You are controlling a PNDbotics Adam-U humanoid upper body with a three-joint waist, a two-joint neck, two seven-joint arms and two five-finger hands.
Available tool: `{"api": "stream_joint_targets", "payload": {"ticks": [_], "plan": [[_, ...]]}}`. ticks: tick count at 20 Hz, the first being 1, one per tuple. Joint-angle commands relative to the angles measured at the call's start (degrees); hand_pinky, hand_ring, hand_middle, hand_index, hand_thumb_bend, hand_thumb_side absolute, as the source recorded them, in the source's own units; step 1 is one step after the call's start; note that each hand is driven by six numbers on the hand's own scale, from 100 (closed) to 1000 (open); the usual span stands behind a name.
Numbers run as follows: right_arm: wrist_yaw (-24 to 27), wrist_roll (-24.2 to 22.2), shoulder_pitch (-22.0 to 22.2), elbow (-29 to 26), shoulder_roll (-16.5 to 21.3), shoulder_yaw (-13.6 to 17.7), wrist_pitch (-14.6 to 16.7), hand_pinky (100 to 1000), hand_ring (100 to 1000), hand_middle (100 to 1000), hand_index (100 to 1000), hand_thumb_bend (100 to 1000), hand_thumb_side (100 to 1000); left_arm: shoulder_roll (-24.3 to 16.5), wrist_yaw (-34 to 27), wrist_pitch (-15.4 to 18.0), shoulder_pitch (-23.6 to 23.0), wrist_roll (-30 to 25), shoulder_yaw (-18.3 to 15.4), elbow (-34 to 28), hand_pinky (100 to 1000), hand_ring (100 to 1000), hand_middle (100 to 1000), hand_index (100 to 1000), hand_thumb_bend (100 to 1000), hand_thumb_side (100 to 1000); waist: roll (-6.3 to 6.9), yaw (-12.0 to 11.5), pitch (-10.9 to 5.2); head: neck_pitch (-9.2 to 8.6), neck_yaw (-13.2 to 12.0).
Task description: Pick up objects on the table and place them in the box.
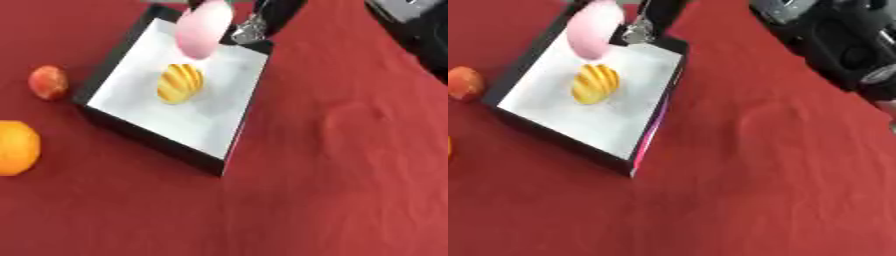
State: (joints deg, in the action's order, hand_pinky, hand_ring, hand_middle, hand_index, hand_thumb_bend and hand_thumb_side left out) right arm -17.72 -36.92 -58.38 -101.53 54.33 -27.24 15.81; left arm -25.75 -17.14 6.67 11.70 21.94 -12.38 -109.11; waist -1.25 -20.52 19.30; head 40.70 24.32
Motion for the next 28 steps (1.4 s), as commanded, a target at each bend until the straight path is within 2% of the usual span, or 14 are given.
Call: {"api": "stream_joint_targets", "payload": {"ticks": [1,6,10,11,14,15,18,23,26,28], "plan": [[-2.1,-1.4,-1.1,2.4,-1.8,-1.3,1.2,774,654,488,602,229,100,-1.5,0.0,0.1,0.3,0.0,-0.7,-0.6,877,821,802,805,151,770,-0.39,-0.3,-1.53,-0.10,0.2],[-7.1,-3.0,-0.5,10.2,-7.1,-4.2,3.3,776,652,489,603,199,100,-1.2,0.1,-0.1,0.8,-0.3,-0.5,-0.7,878,822,802,806,155,770,-0.69,-0.2,-1.68,-0.33,0.4],[-9.8,-3.2,0.2,14.1,-8.7,-5.2,5.6,783,671,507,623,228,100,-1.3,0.1,-0.1,0.8,-0.4,-0.5,-0.7,878,822,802,806,156,771,-0.82,-0.3,-1.78,-0.24,0.4],[-10.2,-3.2,0.3,14.6,-8.9,-5.3,6.0,787,684,524,642,251,100,-1.3,0.1,-0.1,0.8,-0.4,-0.5,-0.7,878,822,802,806,156,771,-0.81,-0.3,-1.77,-0.27,0.3],[-10.8,-4.1,0.6,15.2,-8.8,-5.4,7.1,839,780,704,797,320,100,-1.3,0.1,-0.1,0.7,-0.4,-0.5,-0.7,878,822,803,806,155,771,-0.75,-0.3,-1.70,-0.21,0.2],[-10.7,-4.5,0.5,15.0,-8.6,-5.2,7.4,877,837,780,860,354,262,-1.3,0.1,-0.1,0.6,-0.4,-0.5,-0.6,878,822,803,807,155,772,-0.73,-0.3,-1.69,-0.20,0.1],[-10.3,-4.1,-0.1,13.2,-7.2,-3.8,7.4,915,888,823,898,405,520,-1.4,0.0,-0.1,0.6,-0.4,-0.6,-0.6,878,822,803,807,155,771,-0.64,-0.1,-1.72,-0.05,-0.1],[-8.6,-1.2,-0.7,9.6,-3.5,-1.0,5.9,921,900,840,917,396,613,-1.6,0.2,0.1,0.4,-0.2,-0.8,-0.6,878,822,803,807,154,769,-0.62,0.3,-1.89,0.00,-0.4],[-6.0,0.7,-0.3,7.1,-0.8,0.9,4.7,922,898,848,924,345,642,-1.7,0.3,0.2,0.3,0.0,-0.9,-0.6,878,823,804,808,152,767,-0.59,0.4,-1.99,0.17,-0.9],[-3.7,1.5,0.3,5.7,1.0,2.2,3.8,915,884,841,924,326,623,-1.8,0.4,0.2,0.3,0.1,-1.0,-0.6,877,823,804,808,151,764,-0.56,0.5,-2.03,0.25,-1.1]]}}
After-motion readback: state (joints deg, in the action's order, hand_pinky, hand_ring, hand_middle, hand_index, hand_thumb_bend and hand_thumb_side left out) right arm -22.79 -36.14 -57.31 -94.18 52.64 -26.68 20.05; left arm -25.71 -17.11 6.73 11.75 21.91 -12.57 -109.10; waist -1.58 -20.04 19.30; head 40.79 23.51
